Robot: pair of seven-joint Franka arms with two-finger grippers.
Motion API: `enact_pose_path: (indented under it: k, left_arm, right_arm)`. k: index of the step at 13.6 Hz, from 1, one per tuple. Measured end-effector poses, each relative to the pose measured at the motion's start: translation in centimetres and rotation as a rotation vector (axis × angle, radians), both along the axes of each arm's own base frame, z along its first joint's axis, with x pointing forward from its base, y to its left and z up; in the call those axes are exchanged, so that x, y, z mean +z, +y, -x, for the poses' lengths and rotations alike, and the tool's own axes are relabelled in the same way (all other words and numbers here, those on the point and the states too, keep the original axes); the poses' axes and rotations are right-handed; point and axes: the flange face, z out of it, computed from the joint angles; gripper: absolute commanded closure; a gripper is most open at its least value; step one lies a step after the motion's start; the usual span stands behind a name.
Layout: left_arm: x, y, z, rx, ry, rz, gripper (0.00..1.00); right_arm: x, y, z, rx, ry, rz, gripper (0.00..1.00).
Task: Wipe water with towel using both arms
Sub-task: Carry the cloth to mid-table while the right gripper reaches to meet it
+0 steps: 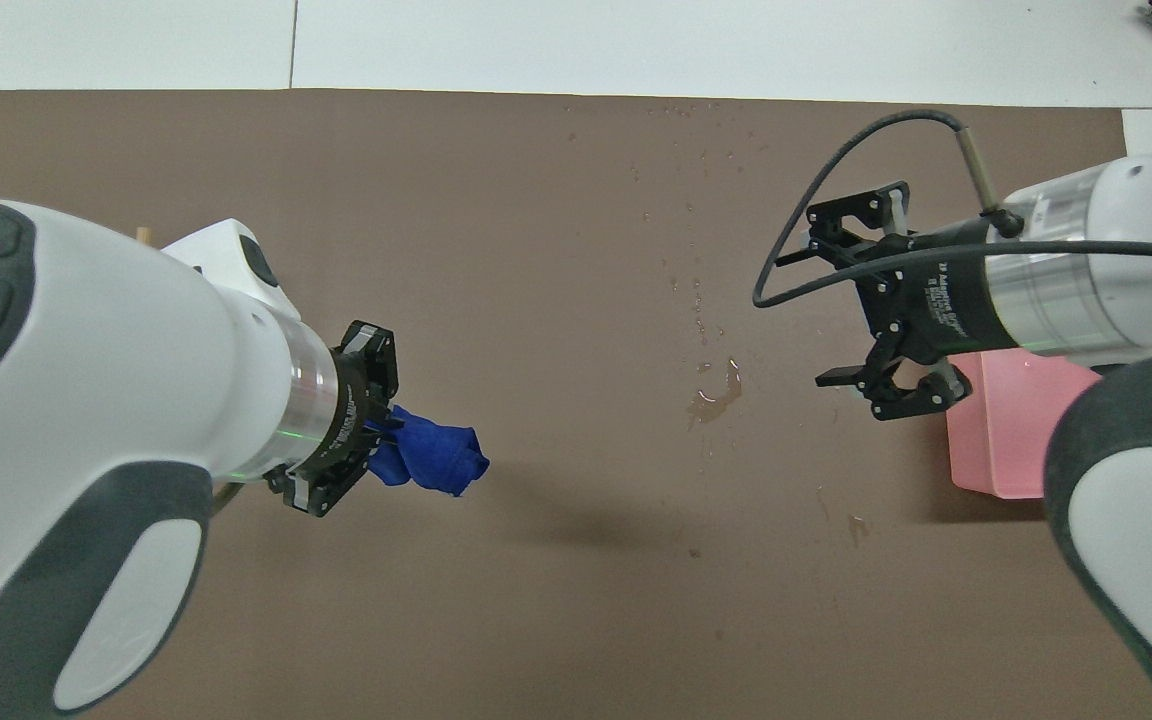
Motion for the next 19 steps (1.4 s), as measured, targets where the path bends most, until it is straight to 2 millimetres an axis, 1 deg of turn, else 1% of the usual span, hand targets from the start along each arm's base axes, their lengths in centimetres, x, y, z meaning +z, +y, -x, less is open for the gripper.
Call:
enact_pose_path:
  k: [1,3,4,6,8,10,14,16,17,18,19]
  left_arm:
    - [0.4,-1.7,0.7,0.068,-0.017,0.017,1.0]
    - [1.5,-4.6,1.9,0.172,-0.058,0.066,1.0]
    - [2.3,-5.6,2.2,0.217,-0.077,0.094,1.0]
    - [3.8,-6.4,2.4,0.284,-0.108,0.141,1.0]
    - [4.6,-7.1,2.5,0.33,-0.135,0.185,1.0]
    - [5.6,-8.1,2.6,0.379,-0.167,0.244,1.0]
    - [6.7,-9.9,3.1,0.415,-0.21,0.333,1.0]
    - [6.9,-10.1,3.1,0.428,-0.216,0.351,1.0]
    - [7.0,-10.1,3.1,0.432,-0.219,0.357,1.0]
    - [7.0,-10.1,3.1,0.434,-0.22,0.359,1.0]
    - [7.0,-10.1,3.1,0.435,-0.221,0.361,1.0]
  right_arm:
    - [0.1,1.6,0.0,-0.062,0.017,-0.034,0.01]
    - [-0.3,3.4,0.1,-0.113,0.064,-0.063,0.01]
    - [-0.9,4.2,0.2,-0.123,0.091,-0.067,0.01]
    - [-2.2,5.1,0.4,-0.136,0.152,-0.064,0.01]
    - [-3.2,5.4,0.7,-0.136,0.204,-0.068,0.01]
    - [-4.0,6.1,1.0,-0.131,0.237,-0.093,0.01]
    - [-4.5,8.0,1.8,-0.181,0.272,-0.097,0.02]
    - [-4.8,8.6,2.2,-0.178,0.275,-0.095,0.06]
    - [-4.7,8.8,2.1,-0.184,0.262,-0.101,0.15]
    - [-4.6,9.0,2.0,-0.19,0.249,-0.108,0.35]
    - [-4.5,9.1,2.0,-0.192,0.241,-0.112,0.75]
